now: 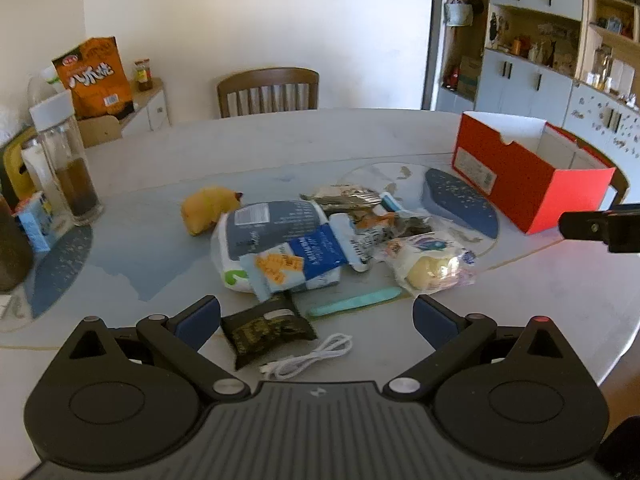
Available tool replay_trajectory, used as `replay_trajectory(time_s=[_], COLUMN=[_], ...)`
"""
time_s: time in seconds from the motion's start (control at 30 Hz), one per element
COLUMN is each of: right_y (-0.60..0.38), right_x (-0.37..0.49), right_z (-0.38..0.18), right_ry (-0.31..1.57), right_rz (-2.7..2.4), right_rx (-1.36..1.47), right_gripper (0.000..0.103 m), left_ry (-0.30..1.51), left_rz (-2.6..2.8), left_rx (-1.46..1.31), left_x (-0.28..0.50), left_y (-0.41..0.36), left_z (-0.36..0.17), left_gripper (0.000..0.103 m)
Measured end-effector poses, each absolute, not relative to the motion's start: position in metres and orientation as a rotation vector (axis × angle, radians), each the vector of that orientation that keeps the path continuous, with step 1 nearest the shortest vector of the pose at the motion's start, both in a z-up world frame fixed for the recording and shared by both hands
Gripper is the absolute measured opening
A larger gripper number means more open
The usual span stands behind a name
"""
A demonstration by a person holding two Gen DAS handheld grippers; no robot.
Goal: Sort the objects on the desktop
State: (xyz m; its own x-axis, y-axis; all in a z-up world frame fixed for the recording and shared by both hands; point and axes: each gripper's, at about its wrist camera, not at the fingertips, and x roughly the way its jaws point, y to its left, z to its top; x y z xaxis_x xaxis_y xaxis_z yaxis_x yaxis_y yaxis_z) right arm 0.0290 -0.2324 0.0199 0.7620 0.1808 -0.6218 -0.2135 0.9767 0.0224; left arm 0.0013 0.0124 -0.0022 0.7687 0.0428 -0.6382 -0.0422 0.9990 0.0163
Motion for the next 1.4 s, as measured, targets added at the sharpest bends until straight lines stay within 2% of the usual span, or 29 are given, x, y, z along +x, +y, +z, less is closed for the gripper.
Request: replay_trajectory(time_s=[1.4], right_y=[-0.185], right_x=[0.031], right_z=[0.009], right_ry=[0.658], right_rz=[0.292], right_rx=[-0.087], right_gripper=[0.094], left_ry=[0.718], left_rz=[0.061], left_rx=[-0.011], left_x=[0.013], left_y=[0.051], left_z=[-0.013], left_gripper=[0.103])
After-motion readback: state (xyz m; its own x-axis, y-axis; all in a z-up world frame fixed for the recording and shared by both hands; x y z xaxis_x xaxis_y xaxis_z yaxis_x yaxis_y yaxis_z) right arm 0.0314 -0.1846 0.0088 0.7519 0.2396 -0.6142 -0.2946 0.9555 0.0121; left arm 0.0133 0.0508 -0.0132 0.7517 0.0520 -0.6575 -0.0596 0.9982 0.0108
